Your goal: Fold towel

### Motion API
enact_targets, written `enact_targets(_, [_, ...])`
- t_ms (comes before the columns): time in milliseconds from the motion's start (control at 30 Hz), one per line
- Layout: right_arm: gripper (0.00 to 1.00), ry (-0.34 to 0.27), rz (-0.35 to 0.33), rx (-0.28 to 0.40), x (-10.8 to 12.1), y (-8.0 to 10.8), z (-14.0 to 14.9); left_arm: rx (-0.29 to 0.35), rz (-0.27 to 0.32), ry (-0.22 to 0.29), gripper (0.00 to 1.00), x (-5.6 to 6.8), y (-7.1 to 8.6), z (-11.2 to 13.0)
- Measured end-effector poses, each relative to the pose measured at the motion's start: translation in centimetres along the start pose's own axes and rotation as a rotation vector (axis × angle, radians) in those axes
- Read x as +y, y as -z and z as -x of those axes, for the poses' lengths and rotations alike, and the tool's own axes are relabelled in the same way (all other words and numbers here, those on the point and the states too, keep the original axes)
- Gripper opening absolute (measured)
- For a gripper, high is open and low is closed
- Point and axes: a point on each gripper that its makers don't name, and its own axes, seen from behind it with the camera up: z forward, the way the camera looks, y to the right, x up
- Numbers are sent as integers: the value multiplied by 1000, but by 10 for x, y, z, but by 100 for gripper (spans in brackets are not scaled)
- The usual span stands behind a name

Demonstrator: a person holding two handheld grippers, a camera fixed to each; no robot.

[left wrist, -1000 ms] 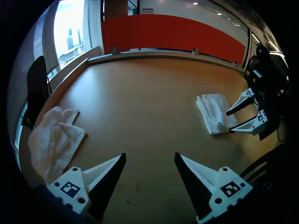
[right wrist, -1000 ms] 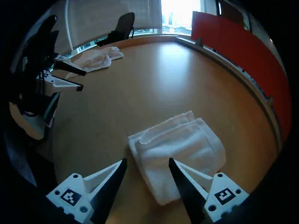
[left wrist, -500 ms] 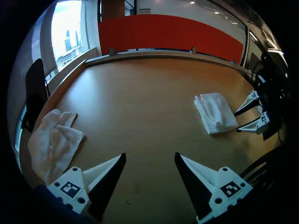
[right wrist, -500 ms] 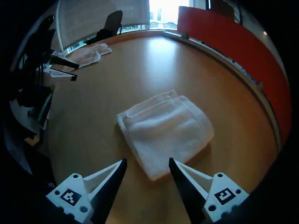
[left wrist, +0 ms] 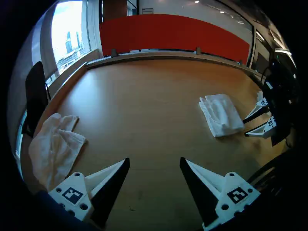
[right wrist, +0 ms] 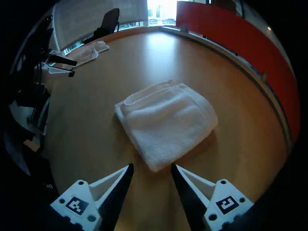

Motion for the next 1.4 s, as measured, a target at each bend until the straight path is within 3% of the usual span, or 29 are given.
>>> enact_targets(200, [63,-18,5,2,2,-2,1,1,1,-1,97,1,0,-1])
enact_targets(533, [40,-44,22,-14,7,-4,9,2,3,-6,96,1,0,-2])
enact_targets(867, [30,-52,23,-13,5,-4,10,2,2,-10,96,0,0,-2])
enact_targets(1000, [20,-55,23,-12,6,-3,11,3,1,-9,96,0,0,-2])
enact_targets(1133, [4,-58,14,-6,4,-3,8,2,3,-7,96,0,0,0])
enact_targets(1400, [3,-40,22,10,6,1,0,0,9,-6,96,1,-1,2])
